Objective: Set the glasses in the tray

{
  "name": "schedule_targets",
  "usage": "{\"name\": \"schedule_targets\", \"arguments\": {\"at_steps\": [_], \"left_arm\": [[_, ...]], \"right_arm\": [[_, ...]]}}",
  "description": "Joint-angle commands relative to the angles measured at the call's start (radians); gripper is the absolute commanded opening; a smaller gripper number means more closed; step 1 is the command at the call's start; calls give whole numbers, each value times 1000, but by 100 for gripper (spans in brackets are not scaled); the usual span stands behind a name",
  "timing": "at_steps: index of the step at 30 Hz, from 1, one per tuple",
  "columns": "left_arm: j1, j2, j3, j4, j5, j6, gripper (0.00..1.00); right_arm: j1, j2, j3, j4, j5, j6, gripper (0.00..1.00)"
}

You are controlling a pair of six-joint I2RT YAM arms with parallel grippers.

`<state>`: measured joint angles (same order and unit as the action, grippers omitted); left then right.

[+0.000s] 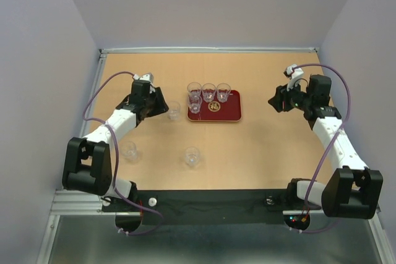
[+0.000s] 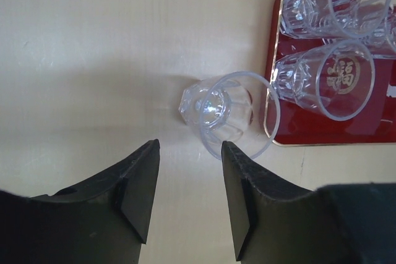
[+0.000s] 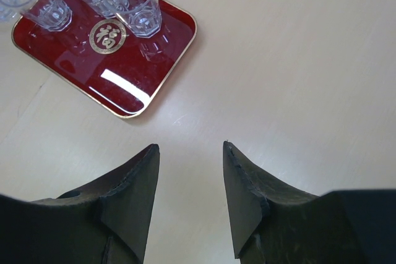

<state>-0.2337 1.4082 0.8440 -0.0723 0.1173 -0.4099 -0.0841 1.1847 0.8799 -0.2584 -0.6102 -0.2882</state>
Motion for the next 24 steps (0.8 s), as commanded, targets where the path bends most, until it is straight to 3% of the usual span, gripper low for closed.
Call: {"name": "schedule_targets", "arguments": {"at_steps": [1, 6, 15, 16, 20, 24], "left_arm": [[4, 32, 70, 19, 44, -12, 55], [4, 86, 105, 3, 47, -10, 53], [2, 101, 113, -32, -34, 16, 26], [2, 101, 113, -38, -36, 23, 18], [2, 107, 118, -50, -42, 54, 5], [2, 91, 124, -64, -42, 97, 0]], "right_arm": [[-5, -16, -10, 50, -10, 1, 51], [-5, -17, -12, 50, -10, -3, 51], [-5, -22, -12, 51, -11, -3, 51], [-5, -22, -12, 50, -11, -3, 51], [-5, -25, -12, 51, -7, -5, 51], [-5, -25, -13, 50, -3, -6, 51]]}}
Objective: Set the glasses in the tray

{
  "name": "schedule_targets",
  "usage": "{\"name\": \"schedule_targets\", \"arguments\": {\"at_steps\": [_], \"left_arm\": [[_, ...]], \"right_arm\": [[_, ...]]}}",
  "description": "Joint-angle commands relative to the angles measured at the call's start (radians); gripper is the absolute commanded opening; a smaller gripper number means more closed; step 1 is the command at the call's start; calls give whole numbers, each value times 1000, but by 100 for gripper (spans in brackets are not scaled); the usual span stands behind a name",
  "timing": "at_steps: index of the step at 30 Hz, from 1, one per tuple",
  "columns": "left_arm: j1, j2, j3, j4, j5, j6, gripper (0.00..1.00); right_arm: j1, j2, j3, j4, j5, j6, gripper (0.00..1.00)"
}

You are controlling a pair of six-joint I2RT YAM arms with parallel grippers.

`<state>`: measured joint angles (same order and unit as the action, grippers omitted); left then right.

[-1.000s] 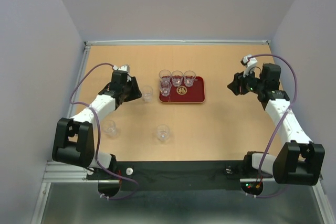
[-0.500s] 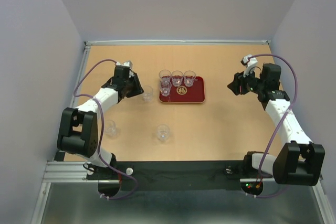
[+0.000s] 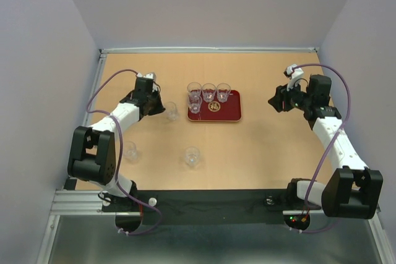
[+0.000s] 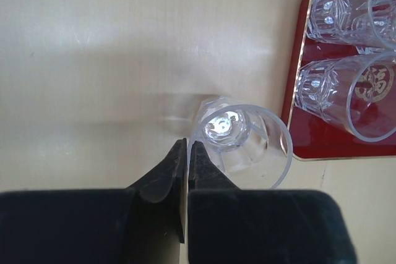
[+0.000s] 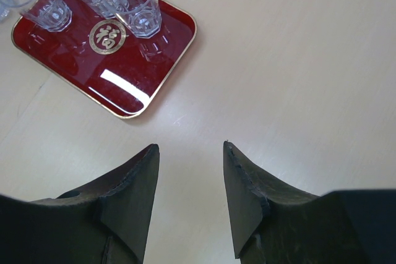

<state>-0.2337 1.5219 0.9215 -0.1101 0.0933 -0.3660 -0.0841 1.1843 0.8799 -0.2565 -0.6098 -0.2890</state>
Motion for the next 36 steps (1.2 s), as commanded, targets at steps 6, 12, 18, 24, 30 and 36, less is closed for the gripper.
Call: {"name": "schedule_targets", "arguments": {"at_steps": [6, 12, 18, 24, 30, 36], "left_arm": [[-19, -118, 24, -19, 74, 169, 0], [-58, -210, 8, -36, 126, 260, 0], [-156, -253, 16, -43, 168, 303, 0], [-275, -168, 155, -42, 137, 300, 0], [-358, -13, 313, -46, 80, 280, 0], [-450, 173, 482, -82, -18, 268, 0]], "right_arm": [[-5, -26, -13, 48, -2, -7, 51], [-5, -26, -13, 48, -1, -10, 51], [-5, -26, -15, 48, 4, -12, 52], [-5, -26, -13, 48, 4, -16, 52], [-5, -28, -16, 48, 5, -16, 52], [-5, -32, -16, 48, 7, -22, 52]]}}
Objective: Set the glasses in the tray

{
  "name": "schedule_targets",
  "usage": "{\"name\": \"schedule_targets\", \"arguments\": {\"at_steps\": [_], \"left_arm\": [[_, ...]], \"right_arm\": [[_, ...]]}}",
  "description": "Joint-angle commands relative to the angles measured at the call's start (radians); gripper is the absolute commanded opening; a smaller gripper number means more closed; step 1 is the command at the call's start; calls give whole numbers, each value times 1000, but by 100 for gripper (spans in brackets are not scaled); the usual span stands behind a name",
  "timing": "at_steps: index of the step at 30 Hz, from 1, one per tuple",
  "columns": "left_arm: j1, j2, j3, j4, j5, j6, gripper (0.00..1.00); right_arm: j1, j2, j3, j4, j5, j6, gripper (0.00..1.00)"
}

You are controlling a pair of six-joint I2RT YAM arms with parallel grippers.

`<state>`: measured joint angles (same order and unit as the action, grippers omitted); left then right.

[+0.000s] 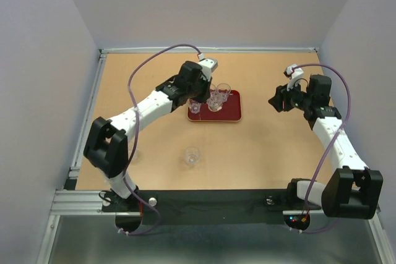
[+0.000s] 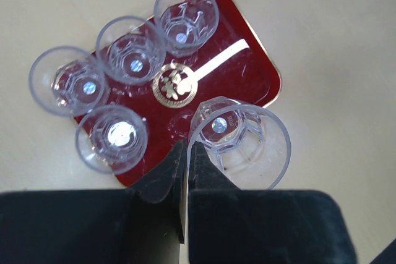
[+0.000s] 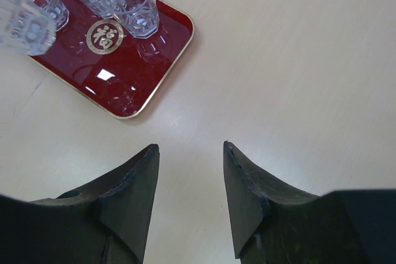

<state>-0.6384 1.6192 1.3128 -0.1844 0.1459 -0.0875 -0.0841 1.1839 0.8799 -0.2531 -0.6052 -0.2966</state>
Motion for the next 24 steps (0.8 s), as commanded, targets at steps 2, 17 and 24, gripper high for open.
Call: {"name": "schedule_targets", "arguments": {"at_steps": [2, 17, 24], "left_arm": [[-70, 129, 143, -12, -89, -15, 0], [-167, 347, 344, -21, -226, -37, 0], [-170, 364, 339, -29, -319, -23, 0]], "right_arm": [[-5, -35, -16, 46, 7, -16, 52], [-5, -46, -19, 44, 13, -24, 52], [-5, -46, -19, 44, 15, -24, 52]]}}
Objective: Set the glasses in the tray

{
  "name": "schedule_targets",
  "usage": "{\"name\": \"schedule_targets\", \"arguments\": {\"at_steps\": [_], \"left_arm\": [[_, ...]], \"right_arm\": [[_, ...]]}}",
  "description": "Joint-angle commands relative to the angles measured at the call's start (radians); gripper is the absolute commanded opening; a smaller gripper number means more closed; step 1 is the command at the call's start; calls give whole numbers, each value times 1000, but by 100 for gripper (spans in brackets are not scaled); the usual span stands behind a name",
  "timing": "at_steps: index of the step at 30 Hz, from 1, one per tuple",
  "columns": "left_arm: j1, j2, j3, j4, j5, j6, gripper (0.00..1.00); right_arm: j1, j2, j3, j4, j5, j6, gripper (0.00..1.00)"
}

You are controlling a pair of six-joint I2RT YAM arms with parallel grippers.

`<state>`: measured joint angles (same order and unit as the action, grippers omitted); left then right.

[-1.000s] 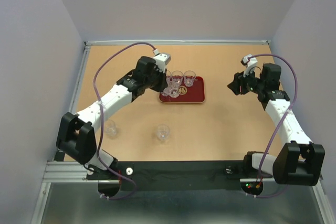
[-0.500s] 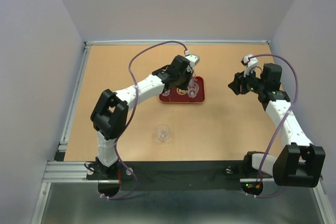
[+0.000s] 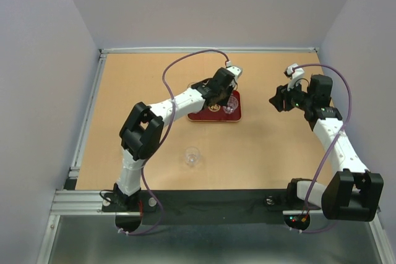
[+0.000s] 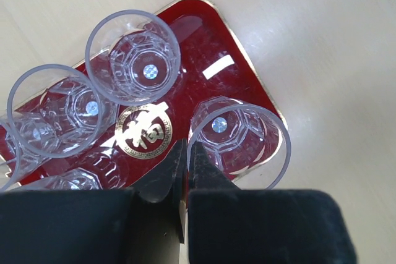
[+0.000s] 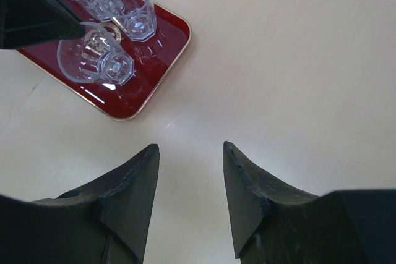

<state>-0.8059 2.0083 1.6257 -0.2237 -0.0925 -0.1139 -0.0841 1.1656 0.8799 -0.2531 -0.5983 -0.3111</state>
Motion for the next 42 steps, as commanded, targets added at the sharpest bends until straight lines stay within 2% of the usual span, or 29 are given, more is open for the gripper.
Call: {"name": "schedule_targets", "arguments": {"at_steps": [1, 10, 25, 28, 34, 38, 42], "left_arm": [[-3, -31, 17, 11, -113, 8, 0], [1, -71, -66, 9, -280, 56, 0], [27, -125, -144, 26, -296, 25, 0], [31, -134, -155, 29, -300, 22, 11], [36, -135, -155, 30, -316, 17, 23], [36, -143, -152, 34, -320, 13, 40], [36, -163, -145, 34, -314, 14, 48]], "right_arm": [[-5, -27, -18, 44, 8, -10, 52], [-5, -24, -19, 45, 8, -11, 52], [-5, -20, -21, 44, 9, -13, 52], [-5, -18, -21, 46, 6, -11, 52], [-5, -17, -22, 44, 11, -14, 52], [-5, -17, -22, 44, 12, -14, 52], [-5, -14, -22, 46, 12, -16, 52]]}}
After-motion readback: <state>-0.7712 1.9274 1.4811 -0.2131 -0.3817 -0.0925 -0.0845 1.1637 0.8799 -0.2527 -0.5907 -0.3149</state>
